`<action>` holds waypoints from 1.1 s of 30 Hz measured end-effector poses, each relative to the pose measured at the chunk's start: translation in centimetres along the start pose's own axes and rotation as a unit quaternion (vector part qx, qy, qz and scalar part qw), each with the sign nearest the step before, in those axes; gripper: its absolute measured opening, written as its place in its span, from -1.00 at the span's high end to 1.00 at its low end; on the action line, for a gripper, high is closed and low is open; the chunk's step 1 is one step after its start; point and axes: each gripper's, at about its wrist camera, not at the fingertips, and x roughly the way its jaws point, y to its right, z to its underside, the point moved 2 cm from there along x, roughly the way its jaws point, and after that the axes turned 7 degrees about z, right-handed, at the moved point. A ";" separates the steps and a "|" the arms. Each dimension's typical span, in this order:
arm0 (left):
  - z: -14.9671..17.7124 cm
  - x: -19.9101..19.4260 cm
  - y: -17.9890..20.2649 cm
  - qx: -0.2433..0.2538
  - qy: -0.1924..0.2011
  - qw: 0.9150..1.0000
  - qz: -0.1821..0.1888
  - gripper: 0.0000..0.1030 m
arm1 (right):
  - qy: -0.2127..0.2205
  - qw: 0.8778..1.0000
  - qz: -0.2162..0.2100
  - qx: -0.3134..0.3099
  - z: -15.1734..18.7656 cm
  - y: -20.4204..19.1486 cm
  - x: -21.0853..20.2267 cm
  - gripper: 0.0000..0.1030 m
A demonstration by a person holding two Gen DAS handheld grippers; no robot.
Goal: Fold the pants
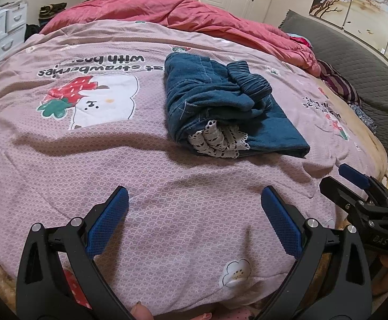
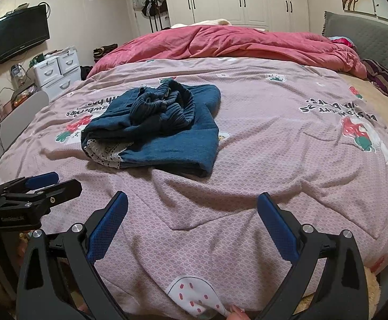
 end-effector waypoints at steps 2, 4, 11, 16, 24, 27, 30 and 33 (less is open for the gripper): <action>0.0 -0.1 0.0 0.001 0.000 1.000 0.000 -0.82 | -0.001 1.000 0.000 -0.001 0.0 0.0 0.0 -0.88; 0.0 -0.1 0.0 0.000 0.000 1.000 0.000 -0.82 | -0.001 1.000 0.001 0.000 0.0 0.0 0.0 -0.88; -0.2 -0.2 -0.1 -0.002 0.005 1.000 -0.002 -0.82 | 0.000 1.000 0.004 0.001 -0.1 0.1 -0.1 -0.88; -0.3 -0.3 -0.1 -0.001 0.005 1.000 -0.003 -0.82 | -0.001 1.000 0.004 0.002 -0.1 0.1 -0.1 -0.88; -0.3 -0.3 -0.1 0.001 0.003 1.000 -0.004 -0.82 | -0.001 1.000 0.006 0.002 -0.1 0.1 -0.1 -0.88; -0.3 -0.3 -0.2 0.001 0.001 1.000 -0.005 -0.82 | -0.002 1.000 0.005 0.001 -0.1 0.0 0.0 -0.88; -0.3 -0.2 -0.1 0.002 0.001 1.000 -0.005 -0.82 | -0.002 1.000 0.006 0.001 -0.1 0.0 0.0 -0.88; -0.3 -0.2 -0.1 0.001 0.001 1.000 -0.003 -0.82 | -0.002 1.000 0.007 0.003 -0.1 0.1 0.1 -0.88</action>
